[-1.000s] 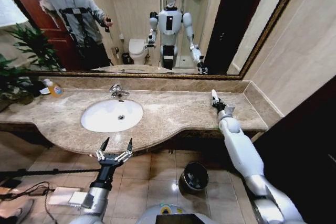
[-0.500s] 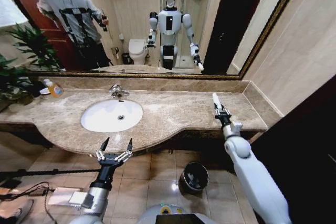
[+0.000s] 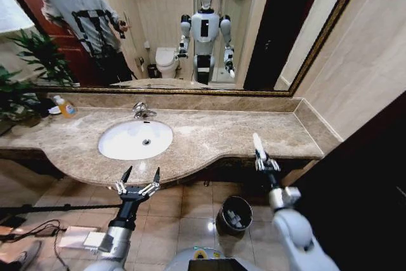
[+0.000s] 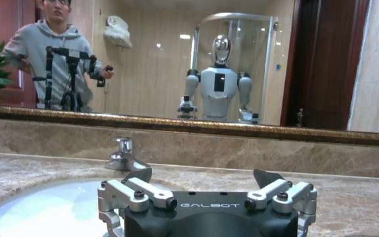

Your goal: Pick up the trash from the sink and place it in the trash bin.

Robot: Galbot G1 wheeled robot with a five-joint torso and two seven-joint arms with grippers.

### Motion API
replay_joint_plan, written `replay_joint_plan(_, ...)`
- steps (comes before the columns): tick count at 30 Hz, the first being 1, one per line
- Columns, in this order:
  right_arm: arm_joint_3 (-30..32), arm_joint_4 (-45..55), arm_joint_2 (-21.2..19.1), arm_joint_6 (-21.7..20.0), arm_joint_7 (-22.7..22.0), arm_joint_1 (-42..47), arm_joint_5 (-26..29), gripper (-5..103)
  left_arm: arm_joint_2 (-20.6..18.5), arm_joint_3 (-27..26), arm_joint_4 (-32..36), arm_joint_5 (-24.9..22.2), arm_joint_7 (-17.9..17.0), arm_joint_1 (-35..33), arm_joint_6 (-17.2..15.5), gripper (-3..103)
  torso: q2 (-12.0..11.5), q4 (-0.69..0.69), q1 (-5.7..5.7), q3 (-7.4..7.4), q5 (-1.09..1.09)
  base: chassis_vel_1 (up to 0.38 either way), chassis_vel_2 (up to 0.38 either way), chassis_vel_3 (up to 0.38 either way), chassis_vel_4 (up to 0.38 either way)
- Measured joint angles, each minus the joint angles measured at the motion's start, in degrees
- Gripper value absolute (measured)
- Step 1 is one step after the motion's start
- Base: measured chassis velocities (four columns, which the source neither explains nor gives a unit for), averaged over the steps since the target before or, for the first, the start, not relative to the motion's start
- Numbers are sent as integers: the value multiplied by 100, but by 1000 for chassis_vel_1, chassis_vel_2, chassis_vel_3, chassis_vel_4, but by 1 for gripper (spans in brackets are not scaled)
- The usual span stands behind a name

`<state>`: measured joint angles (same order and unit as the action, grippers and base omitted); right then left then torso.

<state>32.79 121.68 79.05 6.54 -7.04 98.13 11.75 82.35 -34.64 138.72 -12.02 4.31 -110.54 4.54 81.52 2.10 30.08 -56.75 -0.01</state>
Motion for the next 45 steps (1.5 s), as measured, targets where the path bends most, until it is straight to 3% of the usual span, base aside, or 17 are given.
replay_joint_plan(9, -37, -53, 564, 703, 41, 971, -712, 28, -1, 0, 0, 0, 1, 0, 0, 100, 0, 0, 0, 0, 0, 0, 0, 0, 0)
replay_joint_plan(20, -213, -1450, 505, 1301, -79, 966, -880, 28, -1, 0, 0, 0, 1, 0, 0, 100, -1, 1, 0, 0, 2, 0, 0, 0, 0)
replay_joint_plan(27, -284, -2282, 492, 1183, 5, 602, -634, 28, -1, 0, 0, 0, 1, 0, 0, 100, -1, 1, 0, -1, 1, 0, 0, 0, 0)
replay_joint_plan(45, -357, -5274, 513, 940, 333, -1237, -717, 28, 0, 0, 0, 0, 2, 0, 0, 100, -1, 1, 1, -1, 1, 0, 0, 0, 0)
